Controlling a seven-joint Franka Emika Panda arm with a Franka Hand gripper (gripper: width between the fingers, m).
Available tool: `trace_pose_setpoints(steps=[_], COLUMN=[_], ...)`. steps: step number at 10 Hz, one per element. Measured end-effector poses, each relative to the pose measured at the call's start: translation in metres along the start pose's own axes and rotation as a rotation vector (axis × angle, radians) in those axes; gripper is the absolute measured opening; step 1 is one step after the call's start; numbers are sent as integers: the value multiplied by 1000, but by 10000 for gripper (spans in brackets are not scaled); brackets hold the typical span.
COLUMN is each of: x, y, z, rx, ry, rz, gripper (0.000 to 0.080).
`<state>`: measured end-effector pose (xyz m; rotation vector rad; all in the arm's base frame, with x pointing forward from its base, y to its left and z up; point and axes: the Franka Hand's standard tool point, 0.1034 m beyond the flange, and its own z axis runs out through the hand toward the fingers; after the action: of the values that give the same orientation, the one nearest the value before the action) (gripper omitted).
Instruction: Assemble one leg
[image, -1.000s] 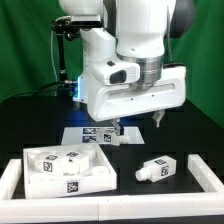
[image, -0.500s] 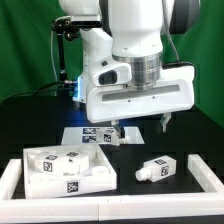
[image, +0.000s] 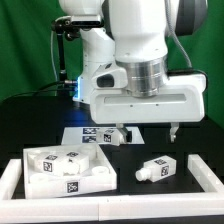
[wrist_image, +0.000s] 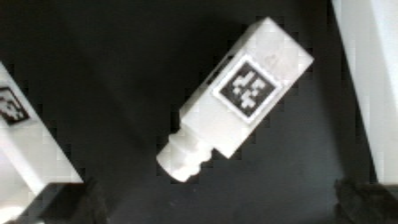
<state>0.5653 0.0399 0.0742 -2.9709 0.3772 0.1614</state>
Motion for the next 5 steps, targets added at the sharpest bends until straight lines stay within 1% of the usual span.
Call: trace_pose_setpoints(steps=[1,3,5], x=[0,1,0], y=[-3,-1,-2], z=[1,1,1], rx=[-1,-1,0], ry=[9,9,7], rz=[-77,-221,-222], gripper=[649,649,649])
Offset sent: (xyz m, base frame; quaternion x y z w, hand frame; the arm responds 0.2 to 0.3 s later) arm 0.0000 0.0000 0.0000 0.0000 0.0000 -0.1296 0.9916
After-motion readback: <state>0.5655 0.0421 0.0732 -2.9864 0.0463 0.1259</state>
